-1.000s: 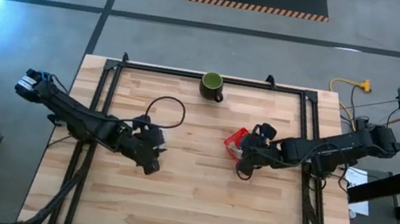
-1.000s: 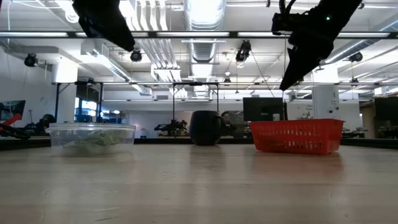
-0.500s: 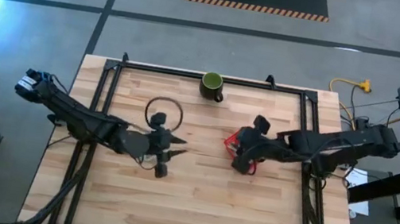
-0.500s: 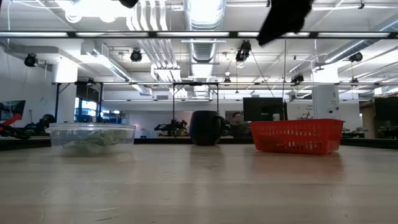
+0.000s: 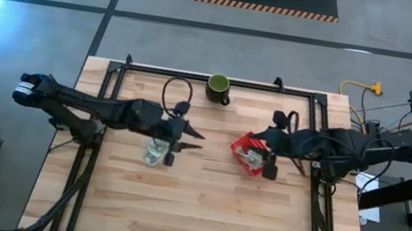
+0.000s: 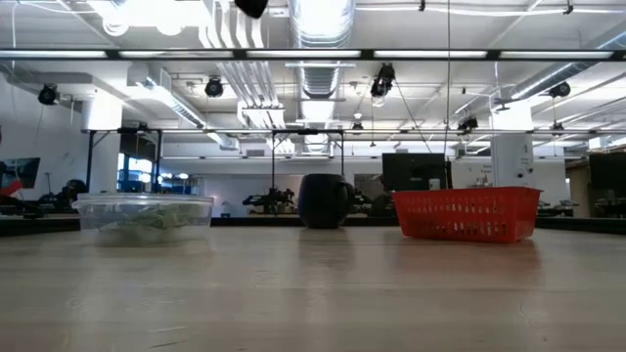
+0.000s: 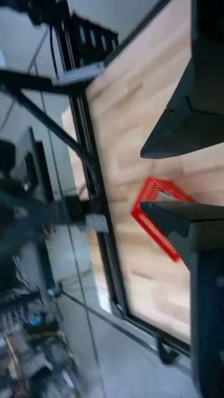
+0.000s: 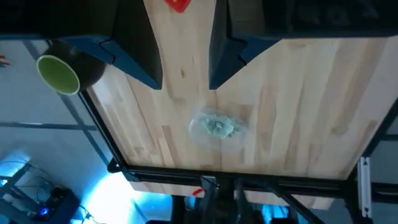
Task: Pick and place items into bin
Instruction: Return to Home Position
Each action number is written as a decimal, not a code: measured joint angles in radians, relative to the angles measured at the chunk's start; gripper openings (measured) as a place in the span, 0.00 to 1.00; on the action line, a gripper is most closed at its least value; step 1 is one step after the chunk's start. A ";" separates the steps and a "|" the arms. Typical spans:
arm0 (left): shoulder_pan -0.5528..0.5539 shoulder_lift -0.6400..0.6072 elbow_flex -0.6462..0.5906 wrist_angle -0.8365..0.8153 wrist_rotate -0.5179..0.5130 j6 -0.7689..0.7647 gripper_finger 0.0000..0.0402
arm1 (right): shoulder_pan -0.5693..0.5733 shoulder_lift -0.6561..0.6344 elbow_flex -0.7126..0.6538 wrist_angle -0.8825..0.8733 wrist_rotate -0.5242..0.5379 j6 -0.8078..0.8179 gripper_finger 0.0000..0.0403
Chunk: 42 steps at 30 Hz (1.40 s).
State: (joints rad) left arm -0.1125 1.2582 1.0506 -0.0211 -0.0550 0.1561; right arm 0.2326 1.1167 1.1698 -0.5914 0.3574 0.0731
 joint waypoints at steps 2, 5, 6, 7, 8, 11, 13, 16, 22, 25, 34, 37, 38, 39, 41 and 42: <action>0.023 -0.033 -0.030 -0.005 -0.006 -0.018 0.26 | 0.001 -0.054 -0.051 0.022 -0.002 0.008 0.30; 0.039 -0.116 -0.089 -0.005 -0.008 -0.035 0.26 | 0.001 -0.160 -0.145 0.057 0.000 0.049 0.29; 0.041 -0.149 -0.116 -0.005 -0.014 -0.042 0.26 | 0.002 -0.201 -0.180 0.072 0.001 0.064 0.29; 0.041 -0.186 -0.147 -0.005 -0.027 -0.046 0.26 | 0.004 -0.240 -0.216 0.093 0.000 0.078 0.29; 0.041 -0.224 -0.180 -0.005 -0.037 -0.051 0.26 | 0.007 -0.281 -0.255 0.121 0.000 0.085 0.29; 0.041 -0.357 -0.293 0.019 -0.060 -0.096 0.26 | 0.012 -0.400 -0.371 0.228 -0.003 0.086 0.28; 0.041 -0.452 -0.376 0.061 -0.063 -0.123 0.26 | 0.012 -0.472 -0.446 0.314 -0.003 0.078 0.28; 0.041 -0.584 -0.502 0.137 -0.065 -0.154 0.26 | 0.012 -0.558 -0.550 0.434 -0.023 0.058 0.27; 0.041 -0.776 -0.693 0.282 -0.066 -0.178 0.26 | -0.015 -0.674 -0.679 0.475 -0.116 0.071 0.25; 0.041 -0.823 -0.767 0.353 -0.066 -0.178 0.26 | -0.052 -0.727 -0.715 0.480 -0.203 0.107 0.23; 0.041 -0.931 -0.889 0.405 -0.081 -0.203 0.26 | -0.098 -0.880 -0.812 0.505 -0.225 0.123 0.17; 0.041 -0.977 -0.916 0.407 -0.082 -0.204 0.26 | -0.114 -0.927 -0.853 0.501 -0.224 0.135 0.16; 0.040 -0.995 -0.924 0.407 -0.082 -0.204 0.26 | -0.124 -0.941 -0.863 0.502 -0.224 0.139 0.16; 0.041 -1.012 -0.931 0.407 -0.082 -0.204 0.26 | -0.136 -0.956 -0.869 0.503 -0.227 0.143 0.16; 0.041 -1.047 -0.945 0.405 -0.082 -0.204 0.26 | -0.164 -0.982 -0.880 0.505 -0.235 0.157 0.15; 0.041 -1.064 -0.946 0.405 -0.082 -0.203 0.26 | -0.178 -0.994 -0.884 0.505 -0.255 0.160 0.15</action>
State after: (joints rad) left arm -0.0719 0.1941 0.1043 0.3843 -0.1371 -0.0471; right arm 0.0544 0.1229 0.2860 -0.0868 0.1021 0.2335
